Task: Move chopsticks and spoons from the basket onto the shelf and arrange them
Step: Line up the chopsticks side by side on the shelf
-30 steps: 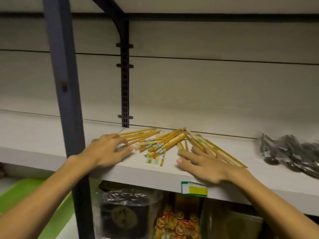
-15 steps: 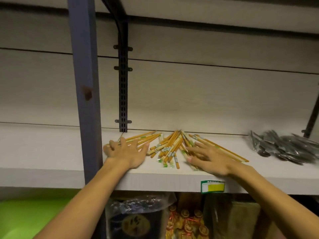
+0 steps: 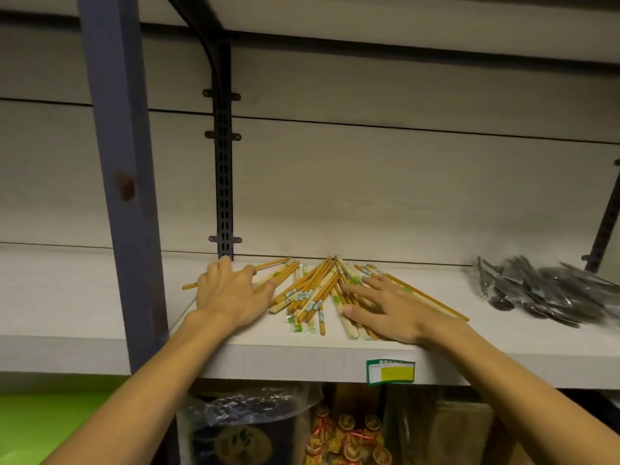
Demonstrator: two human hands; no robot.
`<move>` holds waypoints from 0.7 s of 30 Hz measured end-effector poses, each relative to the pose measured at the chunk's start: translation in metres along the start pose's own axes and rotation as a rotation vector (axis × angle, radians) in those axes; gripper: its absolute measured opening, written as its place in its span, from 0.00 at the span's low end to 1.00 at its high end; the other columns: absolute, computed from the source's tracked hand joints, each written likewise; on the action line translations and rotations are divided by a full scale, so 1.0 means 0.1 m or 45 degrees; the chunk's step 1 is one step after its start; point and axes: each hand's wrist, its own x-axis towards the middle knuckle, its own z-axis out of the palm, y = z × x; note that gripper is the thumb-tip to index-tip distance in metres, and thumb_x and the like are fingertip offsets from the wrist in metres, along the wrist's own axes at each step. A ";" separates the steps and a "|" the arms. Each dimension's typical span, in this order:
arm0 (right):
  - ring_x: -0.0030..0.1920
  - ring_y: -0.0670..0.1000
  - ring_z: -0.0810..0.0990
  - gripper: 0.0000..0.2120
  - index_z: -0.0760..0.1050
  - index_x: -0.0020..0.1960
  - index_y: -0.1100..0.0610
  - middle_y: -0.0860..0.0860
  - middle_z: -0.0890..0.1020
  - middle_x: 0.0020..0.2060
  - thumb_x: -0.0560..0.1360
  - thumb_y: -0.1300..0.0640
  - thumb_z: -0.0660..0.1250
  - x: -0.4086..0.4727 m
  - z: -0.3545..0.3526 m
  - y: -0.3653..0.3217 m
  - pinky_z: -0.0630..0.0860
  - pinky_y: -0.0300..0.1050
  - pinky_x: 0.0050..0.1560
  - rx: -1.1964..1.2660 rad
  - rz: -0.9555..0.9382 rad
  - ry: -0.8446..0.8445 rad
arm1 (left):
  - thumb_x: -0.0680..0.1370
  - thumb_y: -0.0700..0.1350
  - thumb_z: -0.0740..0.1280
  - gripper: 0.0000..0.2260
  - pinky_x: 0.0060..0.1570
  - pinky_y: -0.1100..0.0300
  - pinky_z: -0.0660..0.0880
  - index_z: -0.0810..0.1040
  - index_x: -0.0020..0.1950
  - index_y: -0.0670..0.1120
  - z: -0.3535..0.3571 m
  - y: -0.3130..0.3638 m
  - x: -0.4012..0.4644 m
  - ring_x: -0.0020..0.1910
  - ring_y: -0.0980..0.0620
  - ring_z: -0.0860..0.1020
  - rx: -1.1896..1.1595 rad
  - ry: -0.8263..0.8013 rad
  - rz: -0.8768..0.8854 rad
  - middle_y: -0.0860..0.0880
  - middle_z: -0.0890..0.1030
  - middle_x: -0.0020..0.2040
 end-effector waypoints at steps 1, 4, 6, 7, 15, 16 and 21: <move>0.78 0.54 0.43 0.33 0.53 0.75 0.33 0.48 0.51 0.79 0.72 0.25 0.46 0.01 0.00 0.03 0.43 0.60 0.76 -0.016 0.016 -0.020 | 0.77 0.69 0.47 0.31 0.69 0.45 0.57 0.64 0.74 0.55 0.04 -0.03 0.05 0.73 0.40 0.57 0.025 -0.065 -0.044 0.41 0.59 0.74; 0.78 0.58 0.38 0.39 0.45 0.74 0.29 0.47 0.45 0.79 0.65 0.19 0.41 0.03 -0.02 0.16 0.37 0.69 0.72 -0.074 0.112 -0.072 | 0.75 0.72 0.43 0.34 0.72 0.39 0.50 0.55 0.77 0.57 0.12 -0.15 0.19 0.76 0.37 0.49 0.022 -0.301 -0.149 0.41 0.51 0.78; 0.77 0.61 0.37 0.44 0.41 0.73 0.29 0.46 0.43 0.79 0.60 0.16 0.40 0.05 -0.04 0.28 0.37 0.73 0.69 -0.069 0.208 -0.124 | 0.75 0.72 0.42 0.35 0.72 0.39 0.51 0.55 0.77 0.57 0.13 -0.17 0.23 0.75 0.38 0.53 0.013 -0.365 -0.141 0.41 0.55 0.77; 0.77 0.62 0.38 0.47 0.41 0.74 0.29 0.46 0.43 0.79 0.57 0.15 0.40 0.05 -0.05 0.34 0.39 0.74 0.69 -0.057 0.249 -0.159 | 0.75 0.72 0.42 0.35 0.71 0.40 0.54 0.57 0.77 0.56 0.12 -0.17 0.23 0.74 0.38 0.57 0.030 -0.353 -0.125 0.41 0.59 0.75; 0.76 0.59 0.57 0.38 0.49 0.77 0.37 0.50 0.56 0.78 0.70 0.23 0.43 0.10 0.00 0.25 0.60 0.61 0.72 -0.031 0.084 -0.080 | 0.80 0.63 0.49 0.24 0.62 0.48 0.66 0.67 0.71 0.54 0.05 -0.04 0.08 0.66 0.42 0.66 -0.100 -0.204 -0.023 0.44 0.70 0.68; 0.74 0.57 0.61 0.36 0.52 0.77 0.38 0.50 0.60 0.77 0.72 0.25 0.45 0.10 0.00 0.20 0.63 0.59 0.70 -0.032 0.017 -0.034 | 0.81 0.61 0.50 0.23 0.61 0.49 0.66 0.70 0.69 0.53 0.03 0.01 0.05 0.65 0.43 0.66 -0.157 -0.202 0.015 0.44 0.71 0.66; 0.67 0.52 0.72 0.29 0.65 0.73 0.43 0.49 0.74 0.69 0.77 0.32 0.52 0.14 -0.06 0.11 0.69 0.47 0.62 0.187 -0.215 0.102 | 0.81 0.58 0.56 0.18 0.55 0.56 0.68 0.72 0.67 0.52 -0.05 0.12 0.00 0.59 0.49 0.73 -0.424 -0.269 0.161 0.47 0.75 0.64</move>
